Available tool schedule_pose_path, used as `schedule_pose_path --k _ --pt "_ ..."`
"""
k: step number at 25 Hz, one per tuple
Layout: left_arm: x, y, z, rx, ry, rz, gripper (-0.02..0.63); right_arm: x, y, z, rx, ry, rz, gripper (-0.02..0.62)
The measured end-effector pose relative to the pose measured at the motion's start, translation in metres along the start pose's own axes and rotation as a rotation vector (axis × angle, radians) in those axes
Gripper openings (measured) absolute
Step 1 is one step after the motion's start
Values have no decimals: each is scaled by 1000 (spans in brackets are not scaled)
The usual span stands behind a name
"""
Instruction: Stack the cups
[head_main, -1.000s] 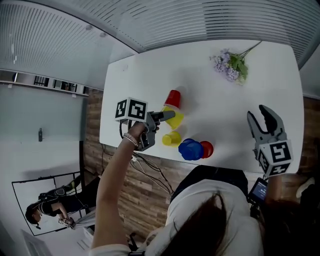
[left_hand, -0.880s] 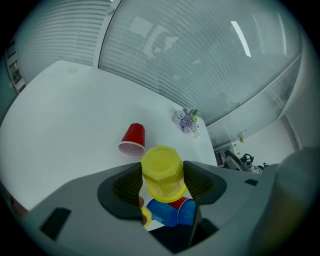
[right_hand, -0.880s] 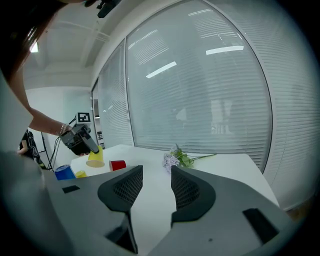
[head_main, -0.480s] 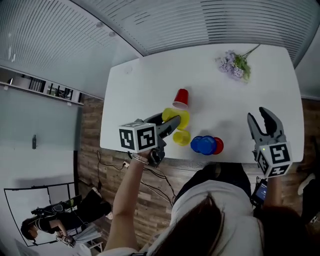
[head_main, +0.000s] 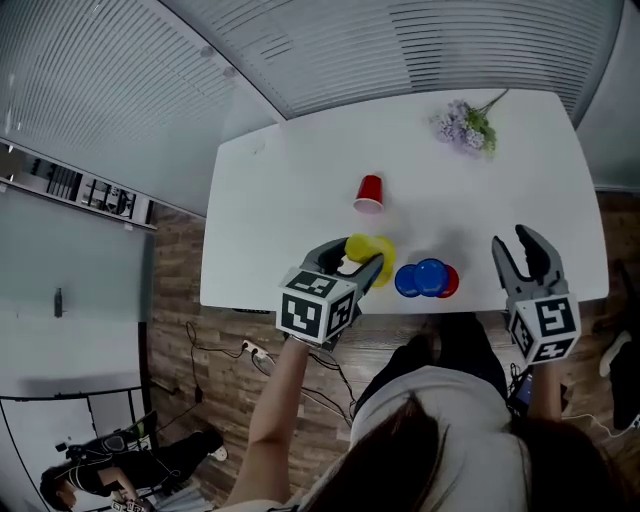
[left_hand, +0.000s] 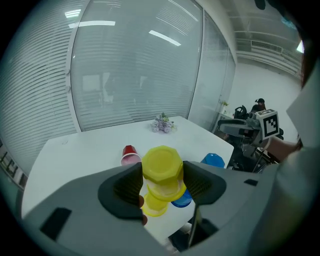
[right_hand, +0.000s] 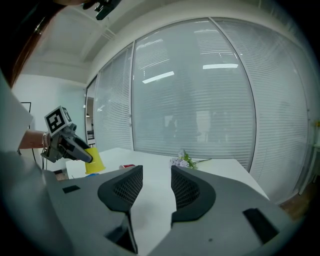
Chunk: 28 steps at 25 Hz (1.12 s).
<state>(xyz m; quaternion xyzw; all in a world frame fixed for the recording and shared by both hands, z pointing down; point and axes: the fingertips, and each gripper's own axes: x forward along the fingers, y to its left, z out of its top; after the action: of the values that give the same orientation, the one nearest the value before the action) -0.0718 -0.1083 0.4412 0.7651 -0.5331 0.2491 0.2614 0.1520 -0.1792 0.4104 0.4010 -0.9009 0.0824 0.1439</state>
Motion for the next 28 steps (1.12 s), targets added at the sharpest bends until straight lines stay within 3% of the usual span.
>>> schedule_pose_path --k 7,12,28 --pt "-1 -26 -15 233 66 -17 267 -27 24 -11 0 9 -37 202" --pt "16 -38 -33 328 114 -45 268 -37 33 -19 3 11 -57 202" --pt "24 -45 -45 342 152 -68 273 -55 34 -16 4 11 -79 202"
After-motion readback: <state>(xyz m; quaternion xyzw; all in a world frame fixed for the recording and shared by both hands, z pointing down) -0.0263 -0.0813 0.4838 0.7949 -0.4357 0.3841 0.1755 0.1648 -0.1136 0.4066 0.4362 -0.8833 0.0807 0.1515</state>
